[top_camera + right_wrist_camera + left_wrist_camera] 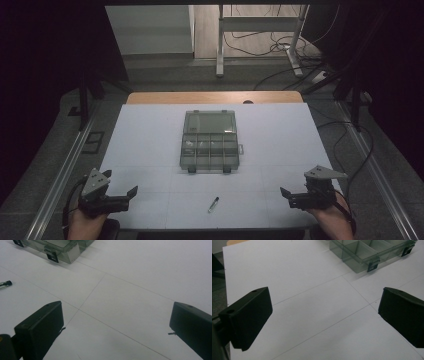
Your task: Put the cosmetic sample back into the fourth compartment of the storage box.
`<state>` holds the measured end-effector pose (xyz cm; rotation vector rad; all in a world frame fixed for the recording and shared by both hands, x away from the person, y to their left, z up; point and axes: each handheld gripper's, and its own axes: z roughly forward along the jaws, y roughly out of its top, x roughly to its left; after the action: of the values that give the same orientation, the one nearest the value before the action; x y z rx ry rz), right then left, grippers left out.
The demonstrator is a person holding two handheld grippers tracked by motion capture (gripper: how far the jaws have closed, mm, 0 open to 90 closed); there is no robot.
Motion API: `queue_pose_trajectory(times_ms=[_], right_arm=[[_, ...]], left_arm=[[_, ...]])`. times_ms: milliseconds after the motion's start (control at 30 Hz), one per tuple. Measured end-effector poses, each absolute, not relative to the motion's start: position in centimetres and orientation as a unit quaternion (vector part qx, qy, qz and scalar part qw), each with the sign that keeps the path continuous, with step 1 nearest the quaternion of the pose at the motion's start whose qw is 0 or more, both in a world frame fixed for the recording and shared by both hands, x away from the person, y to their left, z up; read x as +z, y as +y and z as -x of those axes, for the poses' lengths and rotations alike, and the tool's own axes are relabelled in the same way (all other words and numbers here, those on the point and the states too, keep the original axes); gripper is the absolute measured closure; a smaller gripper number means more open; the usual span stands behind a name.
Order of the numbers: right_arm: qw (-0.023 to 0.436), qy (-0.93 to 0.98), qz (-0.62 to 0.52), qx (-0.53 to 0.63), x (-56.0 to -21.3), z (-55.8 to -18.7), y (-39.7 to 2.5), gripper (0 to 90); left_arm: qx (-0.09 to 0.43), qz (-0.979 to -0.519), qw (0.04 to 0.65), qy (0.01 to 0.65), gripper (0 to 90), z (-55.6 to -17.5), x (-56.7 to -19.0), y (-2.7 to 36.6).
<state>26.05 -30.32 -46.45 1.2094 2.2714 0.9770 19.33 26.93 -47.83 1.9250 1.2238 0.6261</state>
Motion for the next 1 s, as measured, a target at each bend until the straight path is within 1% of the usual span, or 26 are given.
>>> queue_pose_trajectory(times_ms=[200,1000], right_arm=[[0.185,0.813,-0.431,0.345,-46.49,-26.19,-30.25,0.0],[0.171,0.823,-0.415,0.347,-46.56,-26.48,-29.77,0.0]], left_arm=[[0.25,-0.761,0.37,0.47,0.0,-19.29,-47.84,26.66],[0.241,-0.761,0.375,0.471,0.0,-19.38,-47.87,26.81]])
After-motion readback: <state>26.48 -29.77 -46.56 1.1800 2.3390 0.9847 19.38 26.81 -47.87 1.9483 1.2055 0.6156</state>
